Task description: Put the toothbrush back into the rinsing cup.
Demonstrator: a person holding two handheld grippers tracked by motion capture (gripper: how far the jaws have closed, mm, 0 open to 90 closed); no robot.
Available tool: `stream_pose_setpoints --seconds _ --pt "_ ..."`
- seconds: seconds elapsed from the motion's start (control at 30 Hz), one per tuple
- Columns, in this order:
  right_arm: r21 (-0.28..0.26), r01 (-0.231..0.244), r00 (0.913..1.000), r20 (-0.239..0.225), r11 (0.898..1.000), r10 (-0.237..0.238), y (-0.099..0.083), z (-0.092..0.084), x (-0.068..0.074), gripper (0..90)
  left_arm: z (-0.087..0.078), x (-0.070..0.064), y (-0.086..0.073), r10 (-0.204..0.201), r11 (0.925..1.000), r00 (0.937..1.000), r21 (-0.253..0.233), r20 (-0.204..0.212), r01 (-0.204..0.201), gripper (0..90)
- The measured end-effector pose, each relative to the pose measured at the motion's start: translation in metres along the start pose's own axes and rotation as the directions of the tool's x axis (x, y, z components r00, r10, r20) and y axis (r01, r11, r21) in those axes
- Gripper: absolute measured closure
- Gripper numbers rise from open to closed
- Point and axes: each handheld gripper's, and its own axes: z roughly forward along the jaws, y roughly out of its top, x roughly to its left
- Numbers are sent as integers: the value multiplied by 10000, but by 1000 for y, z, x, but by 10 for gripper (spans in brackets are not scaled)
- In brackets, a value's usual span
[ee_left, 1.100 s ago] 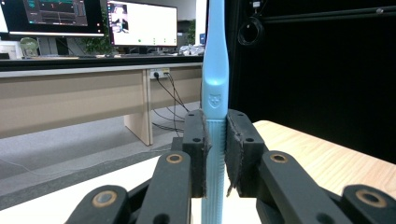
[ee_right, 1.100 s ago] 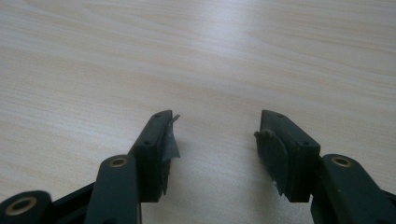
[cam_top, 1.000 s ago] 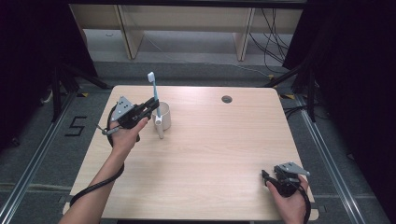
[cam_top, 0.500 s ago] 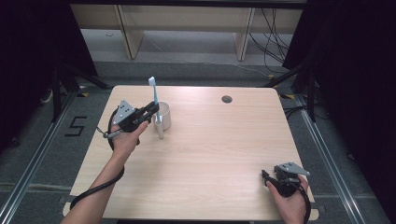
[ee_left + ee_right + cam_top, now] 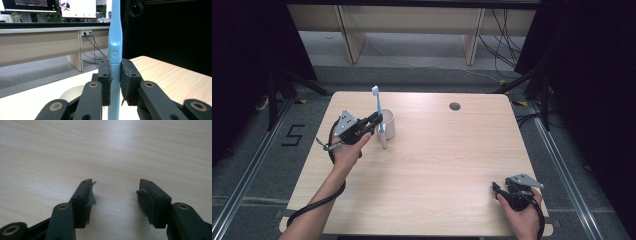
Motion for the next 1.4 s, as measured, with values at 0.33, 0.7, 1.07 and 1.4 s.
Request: stream_pose_setpoints --seconds 0.33,0.7,1.07,1.4 --pt "-6 -7 10000 30 10000 7 0 0 0 464 0 1 -6 -16 10000 10000 58 -31 16 783" --pt "-90 -37 10000 21 10000 37 0 1 0 464 2 0 -13 -13 9998 10000 187 -75 14 783" --pt "0 -4 10000 16 10000 4 0 0 0 464 1 0 -17 -60 9997 9999 216 -102 62 782" --pt "9 1 10000 2 10000 -1 0 0 0 464 1 0 -23 -153 9996 9998 225 -144 156 781"
